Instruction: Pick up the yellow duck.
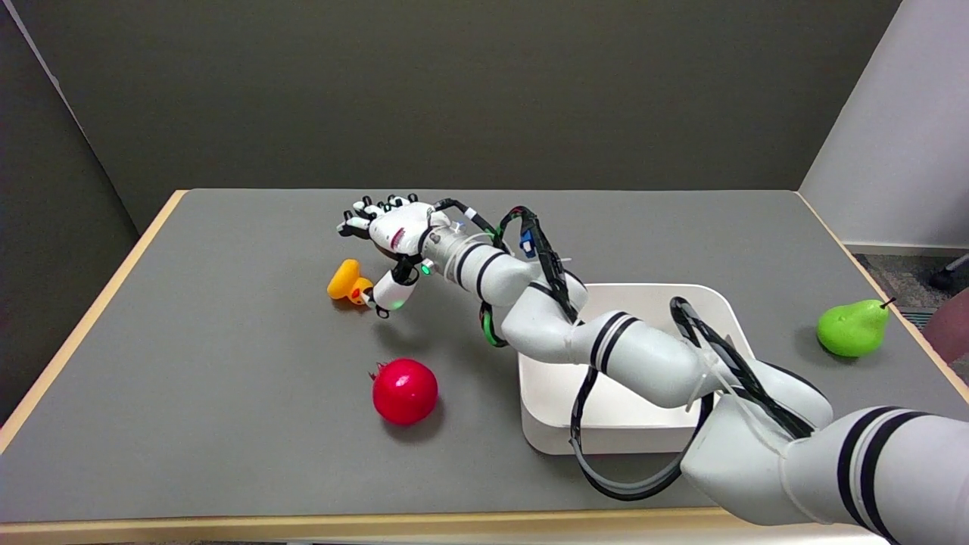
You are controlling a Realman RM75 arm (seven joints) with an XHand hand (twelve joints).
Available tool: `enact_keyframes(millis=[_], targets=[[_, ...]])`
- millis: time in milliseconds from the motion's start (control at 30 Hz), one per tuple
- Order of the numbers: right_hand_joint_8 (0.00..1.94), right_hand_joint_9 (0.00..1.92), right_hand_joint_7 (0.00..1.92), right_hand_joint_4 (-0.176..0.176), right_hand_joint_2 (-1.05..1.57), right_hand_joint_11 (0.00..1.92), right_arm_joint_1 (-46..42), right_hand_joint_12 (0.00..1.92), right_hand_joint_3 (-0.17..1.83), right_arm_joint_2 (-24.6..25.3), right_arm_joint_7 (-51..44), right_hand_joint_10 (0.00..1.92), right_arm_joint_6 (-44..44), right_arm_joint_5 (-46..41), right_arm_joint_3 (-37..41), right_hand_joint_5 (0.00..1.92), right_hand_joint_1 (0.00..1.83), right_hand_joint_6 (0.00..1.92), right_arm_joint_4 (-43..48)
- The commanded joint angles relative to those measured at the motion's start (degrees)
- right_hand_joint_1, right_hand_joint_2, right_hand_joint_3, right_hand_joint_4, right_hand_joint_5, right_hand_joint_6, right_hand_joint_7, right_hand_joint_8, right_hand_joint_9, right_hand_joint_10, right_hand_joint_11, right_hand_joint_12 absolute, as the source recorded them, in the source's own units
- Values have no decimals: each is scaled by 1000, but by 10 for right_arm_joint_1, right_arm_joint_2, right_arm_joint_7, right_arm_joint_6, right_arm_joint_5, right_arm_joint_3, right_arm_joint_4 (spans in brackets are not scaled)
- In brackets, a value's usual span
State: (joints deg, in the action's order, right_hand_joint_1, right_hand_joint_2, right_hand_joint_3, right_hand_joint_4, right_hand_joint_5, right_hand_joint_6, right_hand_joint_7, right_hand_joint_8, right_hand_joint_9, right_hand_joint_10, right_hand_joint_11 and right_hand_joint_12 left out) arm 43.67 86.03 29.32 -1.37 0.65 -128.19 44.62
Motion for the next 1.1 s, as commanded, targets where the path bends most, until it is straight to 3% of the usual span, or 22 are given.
enact_keyframes(millis=[33,200,300,667,833,867,933,1100], targets=[[78,182,-1,121,611,36,-2,1184,918,-7,5,756,13,5,-41,115,663,366,-3],[108,208,12,111,600,71,9,1105,957,4,2,754,38,-10,-54,64,603,377,-37],[167,214,-1,101,631,38,13,1178,921,11,3,776,49,-10,-55,66,675,317,-57],[163,235,-1,97,638,38,26,1165,930,28,2,784,78,-10,-52,43,688,296,-124],[164,242,-1,97,639,40,26,1164,931,34,3,786,86,-43,-57,39,690,293,-137],[164,242,-1,97,639,40,30,1164,931,65,23,786,96,-77,-101,38,690,292,-88],[164,243,-1,97,644,39,25,1161,927,36,0,787,93,-49,-57,37,691,291,-149],[159,252,-1,95,679,30,25,1143,920,39,0,781,104,-50,-57,30,713,288,-164]])
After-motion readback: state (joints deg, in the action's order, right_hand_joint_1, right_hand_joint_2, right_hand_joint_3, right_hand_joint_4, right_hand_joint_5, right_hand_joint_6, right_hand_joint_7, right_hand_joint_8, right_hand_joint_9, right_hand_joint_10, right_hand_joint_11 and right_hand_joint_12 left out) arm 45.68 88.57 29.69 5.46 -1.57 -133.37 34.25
